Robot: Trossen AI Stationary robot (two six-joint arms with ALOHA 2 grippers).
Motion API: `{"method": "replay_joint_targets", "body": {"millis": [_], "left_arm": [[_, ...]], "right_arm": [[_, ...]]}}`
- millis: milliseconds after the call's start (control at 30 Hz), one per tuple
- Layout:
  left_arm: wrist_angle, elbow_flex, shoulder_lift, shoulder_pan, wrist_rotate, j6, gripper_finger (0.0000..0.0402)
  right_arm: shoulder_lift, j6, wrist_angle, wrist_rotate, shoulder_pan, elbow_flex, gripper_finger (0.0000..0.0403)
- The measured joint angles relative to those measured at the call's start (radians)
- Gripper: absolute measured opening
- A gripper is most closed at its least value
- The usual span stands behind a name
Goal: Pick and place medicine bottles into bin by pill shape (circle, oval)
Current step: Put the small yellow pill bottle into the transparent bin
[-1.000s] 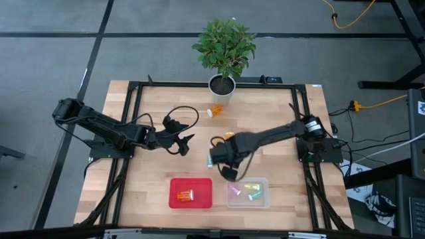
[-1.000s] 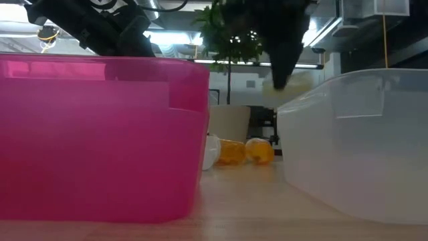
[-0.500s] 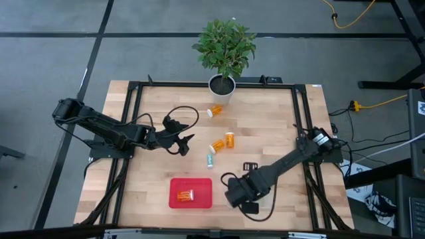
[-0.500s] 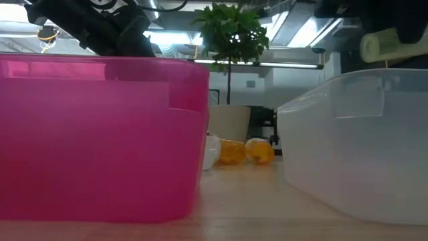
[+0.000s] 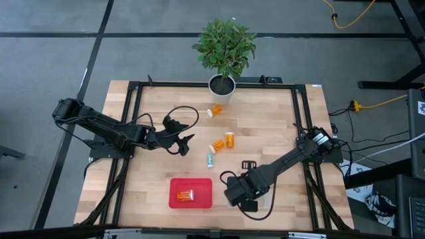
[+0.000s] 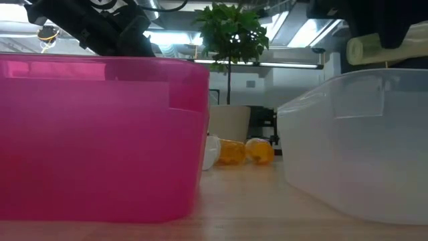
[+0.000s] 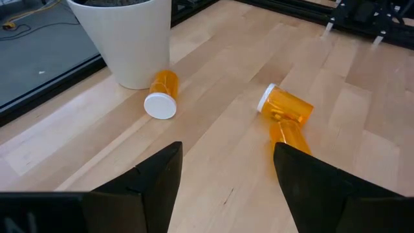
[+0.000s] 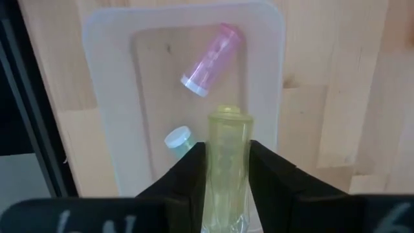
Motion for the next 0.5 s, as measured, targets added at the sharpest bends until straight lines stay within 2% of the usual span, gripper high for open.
{"method": "replay_joint_targets", "body": {"millis": [233, 500], "left_arm": [[0.0, 0.0, 0.0, 0.0, 0.0, 0.0, 0.0237], [0.0, 0.0, 0.0, 0.0, 0.0, 0.0, 0.0237]], "right_arm": [[0.0, -0.005, 0.0, 0.0, 0.0, 0.0, 0.0102], [0.0, -0.106, 0.008, -0.016, -0.001, 0.0, 0.0102]]}}
